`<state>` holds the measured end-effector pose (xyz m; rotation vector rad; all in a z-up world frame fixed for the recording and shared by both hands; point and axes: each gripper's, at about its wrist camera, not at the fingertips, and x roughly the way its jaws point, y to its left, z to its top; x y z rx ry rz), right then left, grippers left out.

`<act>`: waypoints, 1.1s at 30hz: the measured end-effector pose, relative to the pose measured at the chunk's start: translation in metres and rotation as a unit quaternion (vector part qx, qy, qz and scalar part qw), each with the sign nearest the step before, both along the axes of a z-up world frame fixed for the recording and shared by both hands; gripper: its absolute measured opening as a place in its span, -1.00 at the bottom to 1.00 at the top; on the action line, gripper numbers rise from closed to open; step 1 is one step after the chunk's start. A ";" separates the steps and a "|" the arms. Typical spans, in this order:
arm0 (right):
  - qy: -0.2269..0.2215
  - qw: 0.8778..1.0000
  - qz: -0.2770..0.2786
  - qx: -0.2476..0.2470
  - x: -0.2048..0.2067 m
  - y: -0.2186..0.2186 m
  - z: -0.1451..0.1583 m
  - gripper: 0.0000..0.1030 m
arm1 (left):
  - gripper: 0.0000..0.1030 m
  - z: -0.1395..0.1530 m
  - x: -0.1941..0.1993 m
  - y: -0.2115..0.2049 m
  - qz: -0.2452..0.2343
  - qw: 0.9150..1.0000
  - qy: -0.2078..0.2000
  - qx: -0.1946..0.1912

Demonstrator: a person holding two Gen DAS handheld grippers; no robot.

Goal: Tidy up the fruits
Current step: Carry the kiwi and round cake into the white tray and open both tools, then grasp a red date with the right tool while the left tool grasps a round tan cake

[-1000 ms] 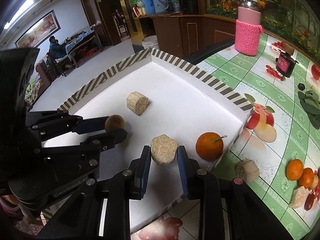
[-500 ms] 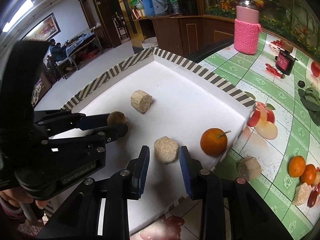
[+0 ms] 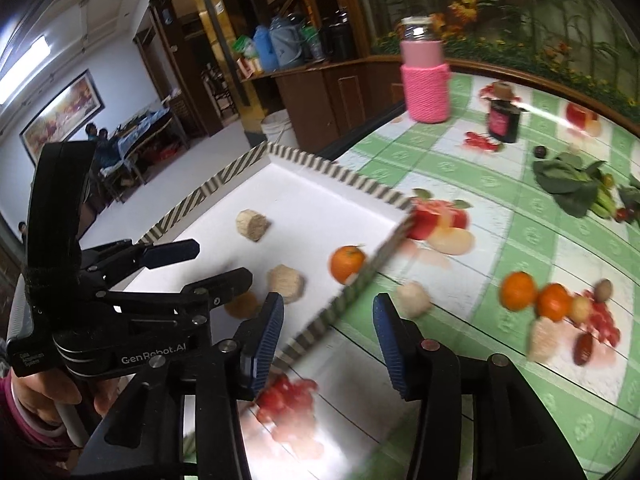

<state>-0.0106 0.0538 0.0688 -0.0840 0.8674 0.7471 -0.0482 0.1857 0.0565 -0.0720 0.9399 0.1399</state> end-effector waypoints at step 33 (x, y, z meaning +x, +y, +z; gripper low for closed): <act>0.014 0.983 -0.174 -0.049 0.038 -0.165 -0.035 0.08 | 0.36 0.007 0.045 -0.125 -0.117 0.993 -0.004 -0.003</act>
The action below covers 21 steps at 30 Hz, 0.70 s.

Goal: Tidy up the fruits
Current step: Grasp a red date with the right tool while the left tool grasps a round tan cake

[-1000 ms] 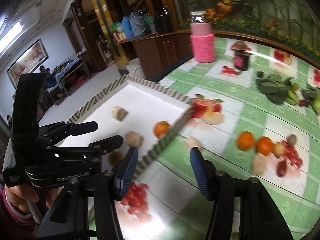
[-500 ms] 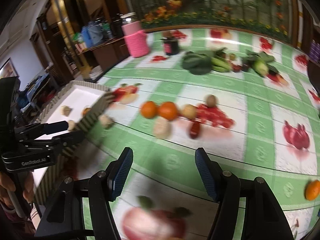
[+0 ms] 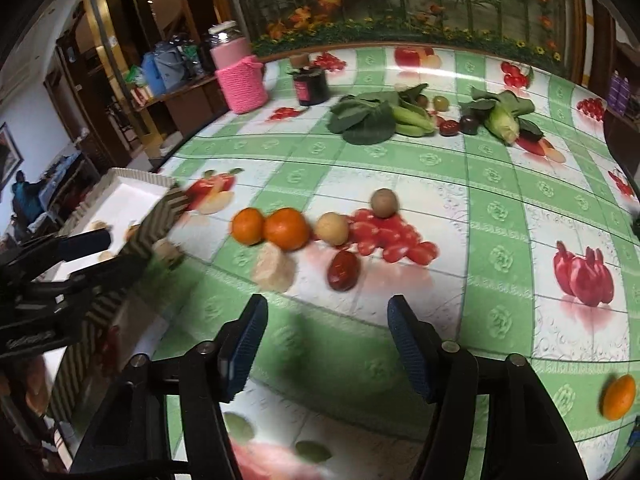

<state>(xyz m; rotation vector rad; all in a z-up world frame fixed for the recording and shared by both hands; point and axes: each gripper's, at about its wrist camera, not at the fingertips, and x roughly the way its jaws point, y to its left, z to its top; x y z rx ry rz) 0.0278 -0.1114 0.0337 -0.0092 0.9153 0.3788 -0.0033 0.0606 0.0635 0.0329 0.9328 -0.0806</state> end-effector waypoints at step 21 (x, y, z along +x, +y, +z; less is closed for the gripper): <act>0.007 1.000 -0.008 -0.012 0.016 -0.015 -0.008 -0.60 | 0.36 -0.020 0.029 -0.059 -0.042 0.999 0.030 -0.011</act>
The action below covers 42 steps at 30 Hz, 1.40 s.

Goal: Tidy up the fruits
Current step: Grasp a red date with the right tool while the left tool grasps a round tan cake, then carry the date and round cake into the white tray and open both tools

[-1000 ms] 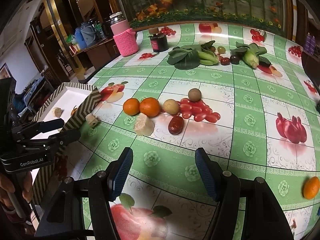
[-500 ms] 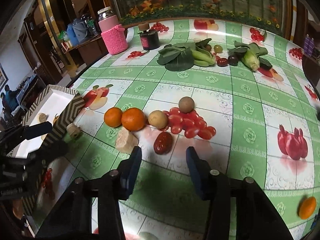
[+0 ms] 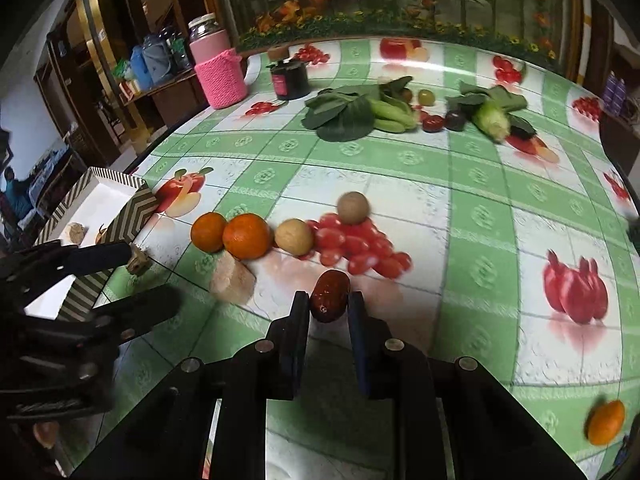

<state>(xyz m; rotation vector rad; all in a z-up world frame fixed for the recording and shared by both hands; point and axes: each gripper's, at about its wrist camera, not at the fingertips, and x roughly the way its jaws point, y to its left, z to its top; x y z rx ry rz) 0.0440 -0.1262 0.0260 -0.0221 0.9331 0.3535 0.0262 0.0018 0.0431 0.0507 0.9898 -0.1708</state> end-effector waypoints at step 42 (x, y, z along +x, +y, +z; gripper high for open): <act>-0.013 0.996 0.071 0.054 -0.058 0.064 0.029 -0.61 | -0.51 0.039 -0.072 0.112 0.050 0.998 -0.024 -0.017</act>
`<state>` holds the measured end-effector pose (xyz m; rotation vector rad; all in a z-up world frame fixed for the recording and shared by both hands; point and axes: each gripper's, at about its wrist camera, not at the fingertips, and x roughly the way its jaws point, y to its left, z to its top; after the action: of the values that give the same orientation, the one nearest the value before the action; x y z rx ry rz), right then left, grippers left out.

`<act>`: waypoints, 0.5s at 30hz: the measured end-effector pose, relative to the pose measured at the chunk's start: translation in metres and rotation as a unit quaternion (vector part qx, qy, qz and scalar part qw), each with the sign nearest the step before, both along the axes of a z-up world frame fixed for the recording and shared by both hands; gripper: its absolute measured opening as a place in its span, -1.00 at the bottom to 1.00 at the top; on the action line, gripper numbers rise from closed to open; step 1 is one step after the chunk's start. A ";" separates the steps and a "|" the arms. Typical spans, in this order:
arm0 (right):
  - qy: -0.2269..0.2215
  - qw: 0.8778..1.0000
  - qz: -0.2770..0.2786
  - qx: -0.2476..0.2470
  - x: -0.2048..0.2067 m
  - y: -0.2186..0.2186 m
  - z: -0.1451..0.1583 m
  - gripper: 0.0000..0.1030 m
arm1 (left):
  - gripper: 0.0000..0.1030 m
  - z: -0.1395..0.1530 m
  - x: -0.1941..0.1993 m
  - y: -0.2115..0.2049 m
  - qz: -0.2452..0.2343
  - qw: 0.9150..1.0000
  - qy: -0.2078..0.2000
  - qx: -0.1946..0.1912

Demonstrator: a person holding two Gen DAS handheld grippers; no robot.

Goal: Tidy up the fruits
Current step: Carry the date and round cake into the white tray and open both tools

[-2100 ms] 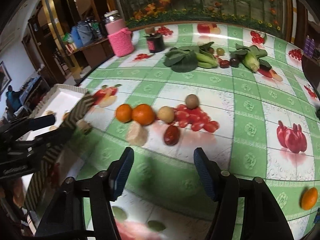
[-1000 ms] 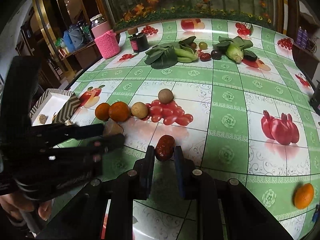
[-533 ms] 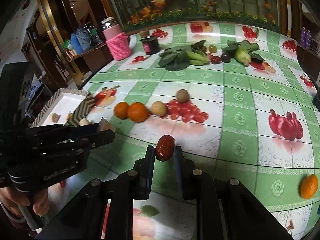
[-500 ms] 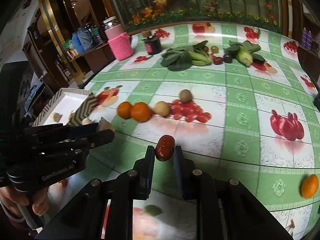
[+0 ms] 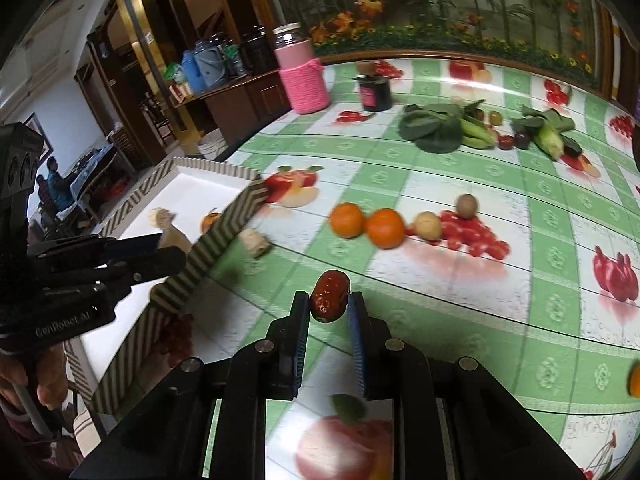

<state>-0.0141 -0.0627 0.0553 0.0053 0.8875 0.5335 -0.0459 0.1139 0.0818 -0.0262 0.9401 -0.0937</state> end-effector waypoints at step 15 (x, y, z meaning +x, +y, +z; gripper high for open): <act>-0.007 0.997 0.080 0.011 -0.016 0.082 0.015 -0.61 | -0.51 -0.011 -0.028 0.086 0.081 0.996 0.007 0.024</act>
<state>-0.0297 0.0194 0.0707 -0.0498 0.8733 0.6920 -0.0736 0.2001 0.0706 -0.0583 0.9515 0.0783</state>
